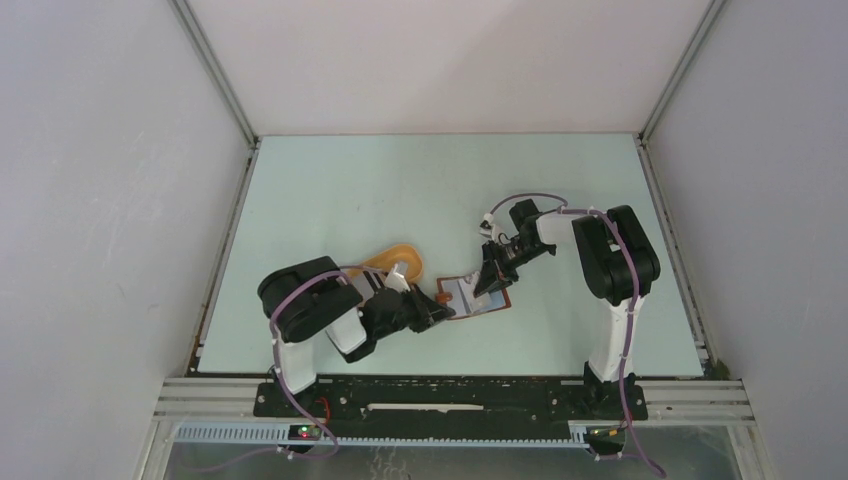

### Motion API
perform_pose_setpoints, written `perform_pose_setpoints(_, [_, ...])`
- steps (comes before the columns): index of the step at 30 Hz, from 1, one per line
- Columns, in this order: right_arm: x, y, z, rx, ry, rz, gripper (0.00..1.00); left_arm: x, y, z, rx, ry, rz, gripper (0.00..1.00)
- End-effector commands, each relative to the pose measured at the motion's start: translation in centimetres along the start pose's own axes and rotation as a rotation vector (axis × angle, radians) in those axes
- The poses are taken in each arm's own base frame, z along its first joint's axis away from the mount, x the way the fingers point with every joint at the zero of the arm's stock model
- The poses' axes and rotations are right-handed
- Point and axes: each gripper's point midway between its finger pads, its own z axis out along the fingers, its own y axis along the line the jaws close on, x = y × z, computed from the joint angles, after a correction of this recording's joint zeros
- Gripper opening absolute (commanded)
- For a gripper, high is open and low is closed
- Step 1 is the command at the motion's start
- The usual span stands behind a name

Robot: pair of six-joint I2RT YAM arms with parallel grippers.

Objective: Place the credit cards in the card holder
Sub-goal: Insert the credit card into the card holder.

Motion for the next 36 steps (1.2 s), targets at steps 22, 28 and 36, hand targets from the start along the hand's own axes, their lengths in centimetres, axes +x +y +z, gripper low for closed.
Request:
perform_pose_setpoints(22, [-1.4, 0.0, -1.6, 0.095, -0.041, -0.116, 0.34, -0.5, 1.0, -0.7, -0.004, -0.033, -0.001, 0.05])
perform_pose_setpoints(28, [-1.4, -0.3, -1.9, 0.094, -0.038, -0.101, 0.34, -0.6, 0.9, -0.7, 0.001, -0.035, -0.004, 0.05])
perform_pose_setpoints(36, [-1.3, -0.5, -2.0, 0.092, -0.034, -0.09, 0.3, -0.5, 0.7, -0.8, 0.011, -0.032, -0.006, 0.05])
